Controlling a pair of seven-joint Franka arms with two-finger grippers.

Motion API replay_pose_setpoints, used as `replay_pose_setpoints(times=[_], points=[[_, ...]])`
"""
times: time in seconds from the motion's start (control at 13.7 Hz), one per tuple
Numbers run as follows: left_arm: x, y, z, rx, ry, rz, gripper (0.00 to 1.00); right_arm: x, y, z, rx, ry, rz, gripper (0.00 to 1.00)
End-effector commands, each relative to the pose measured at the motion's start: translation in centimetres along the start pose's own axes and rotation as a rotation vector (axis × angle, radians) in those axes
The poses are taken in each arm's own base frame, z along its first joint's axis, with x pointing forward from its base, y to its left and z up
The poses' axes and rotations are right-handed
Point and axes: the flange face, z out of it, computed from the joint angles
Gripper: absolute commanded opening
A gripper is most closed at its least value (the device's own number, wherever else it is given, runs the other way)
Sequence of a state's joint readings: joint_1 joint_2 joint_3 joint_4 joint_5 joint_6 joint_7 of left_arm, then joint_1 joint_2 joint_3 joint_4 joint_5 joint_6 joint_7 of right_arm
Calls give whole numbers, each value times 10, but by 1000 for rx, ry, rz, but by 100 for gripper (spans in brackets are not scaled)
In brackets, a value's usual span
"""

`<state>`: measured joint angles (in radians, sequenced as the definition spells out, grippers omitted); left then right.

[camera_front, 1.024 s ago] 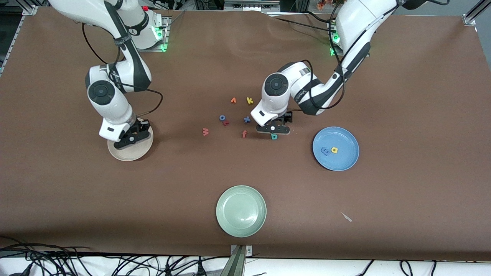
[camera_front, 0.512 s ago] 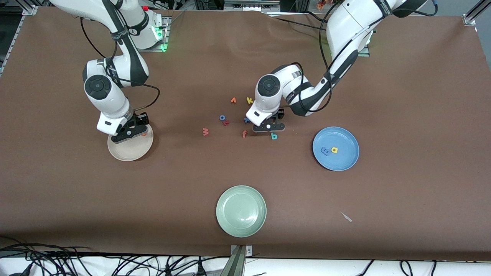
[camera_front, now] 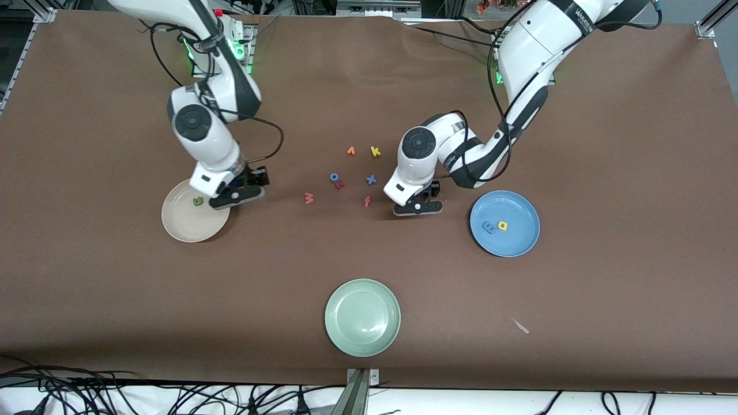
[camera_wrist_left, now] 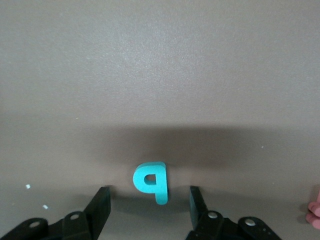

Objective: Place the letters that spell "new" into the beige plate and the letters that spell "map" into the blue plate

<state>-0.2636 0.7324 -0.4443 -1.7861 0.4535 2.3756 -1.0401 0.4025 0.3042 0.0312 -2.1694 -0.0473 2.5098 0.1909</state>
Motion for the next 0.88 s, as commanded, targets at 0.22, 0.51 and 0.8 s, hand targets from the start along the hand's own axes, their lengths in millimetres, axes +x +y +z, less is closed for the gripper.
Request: replay_pose_setpoints(times=[0.22,0.51,0.8], points=[[14,-5,1,10,33,-14,56,11,-70,34,53,49,97,71],[14,-4,-2,4,36,-18,25,8,-87,53,72,79,108,71],[20,-8,-16,9,53,-9,20,3,-100,71,84,95,100,71]])
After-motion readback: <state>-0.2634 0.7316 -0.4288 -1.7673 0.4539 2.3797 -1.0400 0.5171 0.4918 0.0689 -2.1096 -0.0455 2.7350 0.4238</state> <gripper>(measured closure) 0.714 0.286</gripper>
